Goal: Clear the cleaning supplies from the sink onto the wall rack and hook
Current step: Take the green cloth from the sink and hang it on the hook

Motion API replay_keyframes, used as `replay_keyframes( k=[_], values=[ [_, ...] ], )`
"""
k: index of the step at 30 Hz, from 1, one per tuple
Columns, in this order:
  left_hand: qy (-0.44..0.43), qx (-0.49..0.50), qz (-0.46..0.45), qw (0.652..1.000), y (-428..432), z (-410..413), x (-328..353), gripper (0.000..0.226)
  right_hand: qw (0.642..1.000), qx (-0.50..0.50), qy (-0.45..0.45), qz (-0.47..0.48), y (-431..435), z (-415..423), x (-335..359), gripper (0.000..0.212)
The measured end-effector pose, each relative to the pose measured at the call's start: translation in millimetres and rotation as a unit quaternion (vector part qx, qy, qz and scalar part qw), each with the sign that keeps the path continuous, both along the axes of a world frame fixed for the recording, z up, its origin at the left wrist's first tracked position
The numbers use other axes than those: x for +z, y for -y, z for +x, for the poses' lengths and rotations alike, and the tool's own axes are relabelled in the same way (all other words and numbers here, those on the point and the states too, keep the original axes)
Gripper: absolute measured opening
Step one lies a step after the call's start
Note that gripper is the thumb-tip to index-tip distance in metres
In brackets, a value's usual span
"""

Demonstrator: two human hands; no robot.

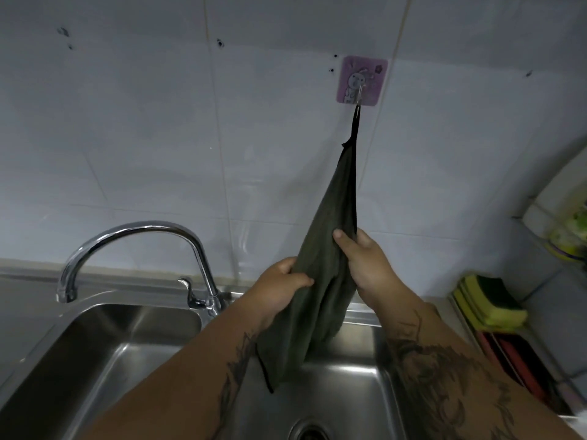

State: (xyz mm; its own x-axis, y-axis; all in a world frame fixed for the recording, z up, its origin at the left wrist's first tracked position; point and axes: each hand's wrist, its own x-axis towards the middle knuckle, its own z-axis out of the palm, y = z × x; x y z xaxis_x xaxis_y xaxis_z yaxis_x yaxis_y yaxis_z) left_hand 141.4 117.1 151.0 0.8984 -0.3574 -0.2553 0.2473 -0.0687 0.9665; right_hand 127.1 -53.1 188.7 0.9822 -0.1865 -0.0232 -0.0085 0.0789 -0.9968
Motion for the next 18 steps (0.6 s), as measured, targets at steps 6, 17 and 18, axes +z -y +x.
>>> replay_keyframes(
  k=[6, 17, 18],
  values=[
    [-0.011, -0.044, -0.046, 0.998, -7.2, 5.0, -2.0, 0.046, 0.997, 0.025, -0.060, -0.043, 26.9, -38.7, -41.4, 0.029],
    [-0.106, -0.075, -0.064, 0.989, -14.7, 0.8, -12.9, 0.046, 0.990, 0.013, -0.134, -0.052, 56.6, -79.0, -80.3, 0.017],
    [-0.104, -0.112, -0.020, 0.988, -20.6, 1.0, -13.6, 0.042, 0.989, 0.007, -0.136, -0.050, 61.2, -81.2, -82.7, 0.012]
  ],
)
